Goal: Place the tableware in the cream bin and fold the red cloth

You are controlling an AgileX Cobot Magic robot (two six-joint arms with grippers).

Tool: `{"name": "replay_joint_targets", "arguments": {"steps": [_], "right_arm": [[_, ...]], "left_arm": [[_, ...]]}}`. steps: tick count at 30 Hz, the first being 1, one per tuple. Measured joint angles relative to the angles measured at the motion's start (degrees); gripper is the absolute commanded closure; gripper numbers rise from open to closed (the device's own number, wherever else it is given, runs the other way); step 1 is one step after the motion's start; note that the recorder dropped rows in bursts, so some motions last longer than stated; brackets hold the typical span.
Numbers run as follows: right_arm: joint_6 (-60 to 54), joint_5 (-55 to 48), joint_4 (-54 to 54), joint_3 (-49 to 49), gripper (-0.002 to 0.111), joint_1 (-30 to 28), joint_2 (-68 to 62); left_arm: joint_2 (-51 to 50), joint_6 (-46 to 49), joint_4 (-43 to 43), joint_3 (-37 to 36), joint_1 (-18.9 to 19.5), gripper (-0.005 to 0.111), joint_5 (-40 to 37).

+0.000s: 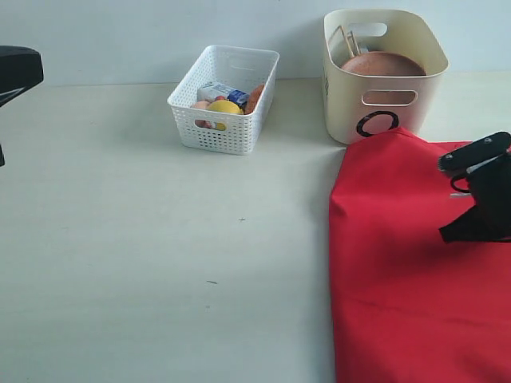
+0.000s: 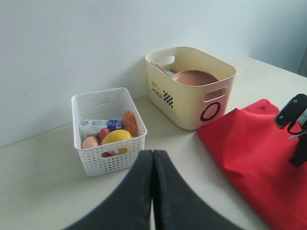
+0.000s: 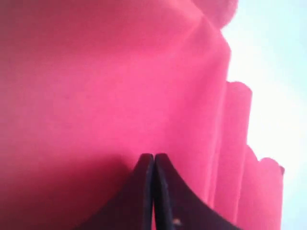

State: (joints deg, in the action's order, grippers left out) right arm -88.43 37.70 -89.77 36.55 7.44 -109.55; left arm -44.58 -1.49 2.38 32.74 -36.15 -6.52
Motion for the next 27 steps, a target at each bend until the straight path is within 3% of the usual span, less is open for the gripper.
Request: {"name": "replay_joint_targets", "arguments": {"steps": [3, 7, 18, 27], "right_arm": [[5.4, 0.4, 1.2, 0.0, 0.108, -4.5, 0.0], [8.9, -3.8, 2.9, -0.1, 0.108, -6.0, 2.0], [11.7, -40.0, 8.1, 3.7, 0.108, -6.0, 21.8], [11.7, -51.7, 8.9, 3.7, 0.108, -6.0, 15.0]], "left_arm": [[0.0, 0.0, 0.0, 0.0, 0.0, 0.106, -0.5], [0.0, 0.0, 0.0, 0.0, 0.0, 0.106, -0.7], [0.0, -0.3, 0.0, 0.0, 0.0, 0.106, -0.8], [0.0, -0.5, 0.0, 0.0, 0.0, 0.106, -0.8]]}}
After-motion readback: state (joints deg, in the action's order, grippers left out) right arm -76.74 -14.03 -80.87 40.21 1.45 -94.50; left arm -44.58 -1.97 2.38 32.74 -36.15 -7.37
